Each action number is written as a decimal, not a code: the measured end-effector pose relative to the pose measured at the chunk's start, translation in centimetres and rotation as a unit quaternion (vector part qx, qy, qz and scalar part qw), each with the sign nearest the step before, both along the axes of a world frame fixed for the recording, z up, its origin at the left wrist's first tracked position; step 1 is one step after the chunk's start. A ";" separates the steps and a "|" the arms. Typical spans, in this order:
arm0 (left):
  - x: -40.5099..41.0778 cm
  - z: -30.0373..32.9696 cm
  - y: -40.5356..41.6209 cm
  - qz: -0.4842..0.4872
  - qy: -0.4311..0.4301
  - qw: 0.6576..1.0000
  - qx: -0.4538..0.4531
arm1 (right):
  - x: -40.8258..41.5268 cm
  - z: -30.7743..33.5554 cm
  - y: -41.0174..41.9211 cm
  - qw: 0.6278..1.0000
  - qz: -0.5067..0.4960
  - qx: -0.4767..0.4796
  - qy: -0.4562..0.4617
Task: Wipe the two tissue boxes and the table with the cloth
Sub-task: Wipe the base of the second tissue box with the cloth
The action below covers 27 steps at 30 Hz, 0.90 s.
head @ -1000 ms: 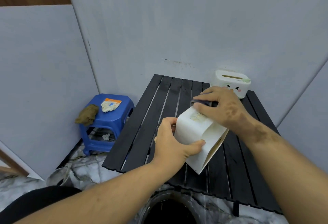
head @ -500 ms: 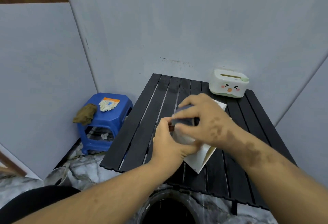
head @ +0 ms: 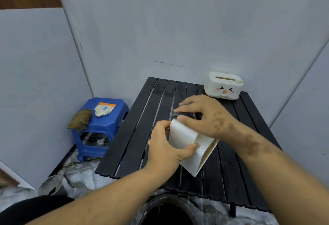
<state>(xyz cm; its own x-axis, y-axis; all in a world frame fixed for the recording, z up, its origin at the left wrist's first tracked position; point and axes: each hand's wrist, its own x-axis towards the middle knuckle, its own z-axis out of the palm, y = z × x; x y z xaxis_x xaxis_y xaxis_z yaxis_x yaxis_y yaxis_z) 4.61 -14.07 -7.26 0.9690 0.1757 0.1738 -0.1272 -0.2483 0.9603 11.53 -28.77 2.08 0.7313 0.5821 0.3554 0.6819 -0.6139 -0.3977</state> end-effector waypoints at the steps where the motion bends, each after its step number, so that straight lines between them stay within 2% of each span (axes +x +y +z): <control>1: 0.0 0.0 0.0 0.000 0.000 1.000 0.002 | 0.6 0.1 -0.6 1.000 -0.010 0.009 0.021; 4: -0.1 0.1 0.0 0.004 0.005 1.000 0.006 | 2.5 0.1 -2.8 0.990 -0.107 0.075 0.057; 6: -0.1 0.2 0.1 0.005 0.004 1.000 0.011 | 2.2 -0.3 -2.5 0.990 -0.128 0.056 0.029; 9: -0.1 0.2 0.3 -0.001 0.001 1.000 0.013 | -0.2 -0.5 -0.9 0.999 -0.038 0.010 -0.022; 11: 0.0 0.2 0.4 -0.005 0.003 1.000 0.015 | -0.3 -0.4 -1.7 1.000 -0.013 0.007 0.004; 14: 0.0 0.3 0.3 -0.008 0.007 1.000 0.013 | 1.1 -0.3 -4.4 0.988 -0.097 0.102 0.066; 16: 0.1 0.3 0.2 -0.008 0.005 1.000 0.014 | 1.0 -0.9 -4.5 0.985 -0.142 0.099 0.028; 19: 0.0 0.3 0.3 -0.008 0.001 1.000 0.013 | -1.5 -1.7 -2.9 0.995 -0.067 0.066 -0.041; 22: 0.0 0.5 0.3 -0.013 -0.003 1.000 0.016 | -1.9 -1.7 -4.1 0.997 -0.019 0.072 -0.031; 26: 0.1 0.6 0.3 -0.015 0.003 1.000 0.022 | 0.4 -2.0 -6.9 0.976 -0.139 0.164 0.017; 27: 0.1 0.7 0.2 -0.015 0.003 1.000 0.024 | 0.1 -2.3 -6.4 0.975 -0.150 0.167 0.003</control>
